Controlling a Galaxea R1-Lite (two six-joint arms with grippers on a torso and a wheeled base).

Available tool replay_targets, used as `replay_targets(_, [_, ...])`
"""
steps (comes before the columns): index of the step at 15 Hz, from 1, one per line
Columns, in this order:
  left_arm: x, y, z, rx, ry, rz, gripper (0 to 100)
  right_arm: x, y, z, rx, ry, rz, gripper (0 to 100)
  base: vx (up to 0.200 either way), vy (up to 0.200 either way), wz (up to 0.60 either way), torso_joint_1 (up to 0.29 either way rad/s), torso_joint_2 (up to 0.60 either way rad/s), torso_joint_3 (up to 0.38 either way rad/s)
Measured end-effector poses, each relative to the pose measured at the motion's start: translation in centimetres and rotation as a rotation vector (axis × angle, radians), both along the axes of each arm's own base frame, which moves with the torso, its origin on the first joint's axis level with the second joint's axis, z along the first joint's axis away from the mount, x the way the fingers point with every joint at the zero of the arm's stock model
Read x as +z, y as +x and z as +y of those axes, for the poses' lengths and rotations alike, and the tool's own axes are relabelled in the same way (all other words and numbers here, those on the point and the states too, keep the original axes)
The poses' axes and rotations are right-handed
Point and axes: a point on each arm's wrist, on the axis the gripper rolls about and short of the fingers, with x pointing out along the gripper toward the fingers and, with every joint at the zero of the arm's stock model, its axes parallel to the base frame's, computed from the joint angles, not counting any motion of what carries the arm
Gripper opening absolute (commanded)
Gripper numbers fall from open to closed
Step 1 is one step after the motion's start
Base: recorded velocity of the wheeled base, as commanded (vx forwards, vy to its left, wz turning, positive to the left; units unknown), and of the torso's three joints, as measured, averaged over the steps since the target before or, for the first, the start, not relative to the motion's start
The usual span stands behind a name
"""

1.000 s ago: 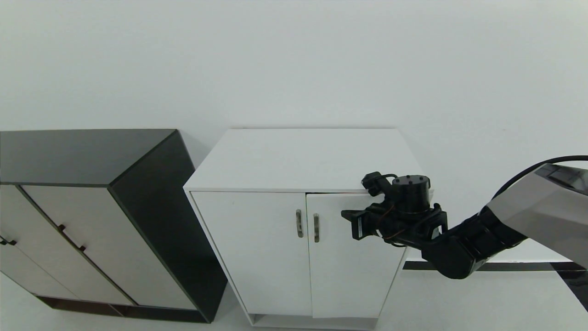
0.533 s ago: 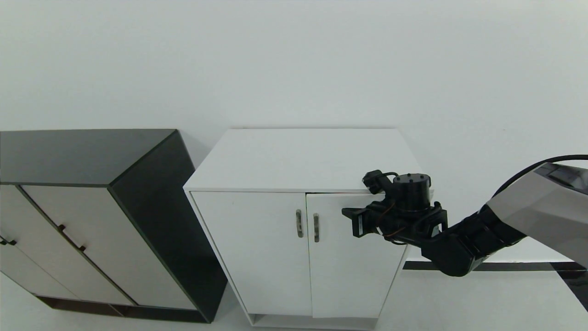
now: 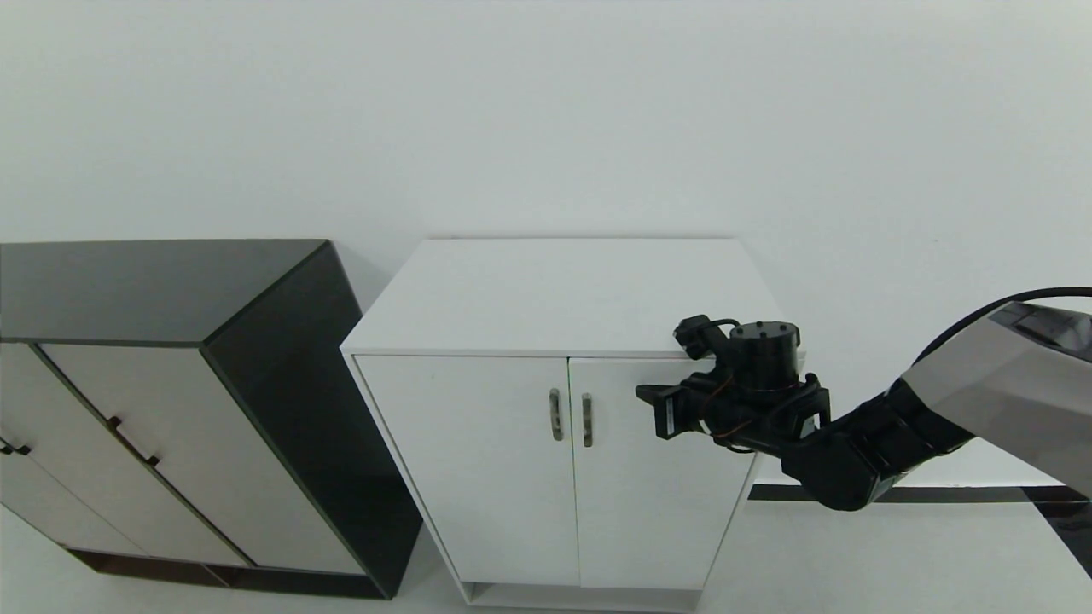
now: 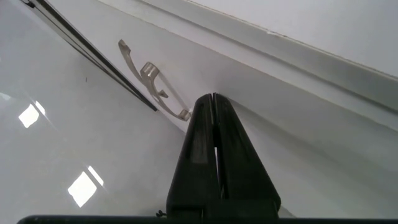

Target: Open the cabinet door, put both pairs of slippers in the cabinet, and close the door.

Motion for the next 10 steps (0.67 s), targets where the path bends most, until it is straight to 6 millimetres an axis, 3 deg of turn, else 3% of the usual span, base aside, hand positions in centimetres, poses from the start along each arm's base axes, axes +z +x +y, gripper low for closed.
replay_targets(10, [0.0,0.0,0.0,0.0,-0.003,0.0,0,0.14,0.53,0.43,-0.002,0.002,-0.006,0,0.0,0.0,0.0,0.0,0.0,0.0])
